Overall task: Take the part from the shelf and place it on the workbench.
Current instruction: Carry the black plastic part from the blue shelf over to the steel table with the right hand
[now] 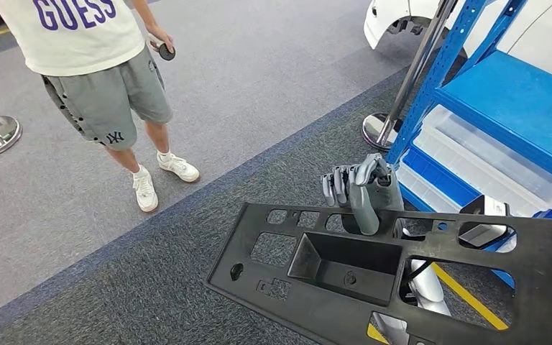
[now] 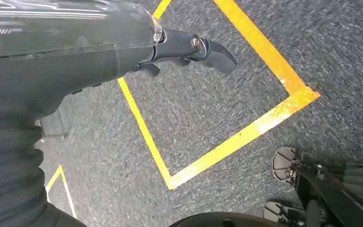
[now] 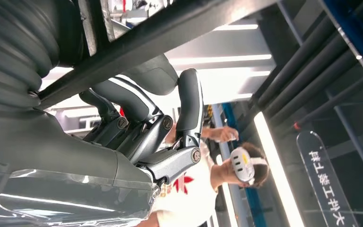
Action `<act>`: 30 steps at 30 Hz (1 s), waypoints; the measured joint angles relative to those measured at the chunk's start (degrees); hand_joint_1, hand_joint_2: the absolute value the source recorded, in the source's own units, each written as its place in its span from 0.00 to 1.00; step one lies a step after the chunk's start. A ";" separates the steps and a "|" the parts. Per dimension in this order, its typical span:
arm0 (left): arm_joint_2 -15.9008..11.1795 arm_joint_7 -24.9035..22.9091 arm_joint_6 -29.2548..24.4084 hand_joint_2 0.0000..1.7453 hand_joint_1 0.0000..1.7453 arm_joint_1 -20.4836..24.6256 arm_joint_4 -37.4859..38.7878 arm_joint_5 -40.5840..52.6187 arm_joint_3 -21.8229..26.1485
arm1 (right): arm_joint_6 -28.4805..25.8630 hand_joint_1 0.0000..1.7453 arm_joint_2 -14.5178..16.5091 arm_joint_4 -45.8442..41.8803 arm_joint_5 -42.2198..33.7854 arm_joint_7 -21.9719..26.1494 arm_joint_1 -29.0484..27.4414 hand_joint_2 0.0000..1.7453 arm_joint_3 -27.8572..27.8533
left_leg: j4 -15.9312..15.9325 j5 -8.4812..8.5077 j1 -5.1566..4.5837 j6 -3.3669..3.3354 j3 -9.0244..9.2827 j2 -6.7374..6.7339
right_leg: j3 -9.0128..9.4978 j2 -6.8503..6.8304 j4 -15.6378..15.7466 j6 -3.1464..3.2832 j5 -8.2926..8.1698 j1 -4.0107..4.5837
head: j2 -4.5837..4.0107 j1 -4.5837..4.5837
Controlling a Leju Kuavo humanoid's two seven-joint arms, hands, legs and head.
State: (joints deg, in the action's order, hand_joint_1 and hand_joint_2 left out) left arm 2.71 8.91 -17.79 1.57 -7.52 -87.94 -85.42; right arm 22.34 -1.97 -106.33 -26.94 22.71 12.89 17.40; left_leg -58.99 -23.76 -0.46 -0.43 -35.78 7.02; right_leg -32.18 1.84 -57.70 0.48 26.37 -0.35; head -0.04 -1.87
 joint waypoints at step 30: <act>0.03 -0.02 -0.38 1.00 0.00 0.02 0.00 -0.18 0.00 | 1.05 1.00 0.46 1.17 1.07 0.79 -0.79 1.00 0.04 | 0.89 0.72 0.07 -0.38 0.42 0.55 | 0.13 0.73 0.03 -0.30 0.19 0.33 | 0.00 0.00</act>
State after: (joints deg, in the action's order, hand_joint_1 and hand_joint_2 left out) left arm 2.74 8.89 -18.16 1.59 -7.52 -88.12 -85.42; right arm 23.39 -1.50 -105.16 -25.87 23.50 12.10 17.44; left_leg -58.10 -23.04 -0.39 -0.81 -35.36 7.57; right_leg -32.05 2.57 -57.67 0.18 26.56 -0.02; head -0.04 -1.87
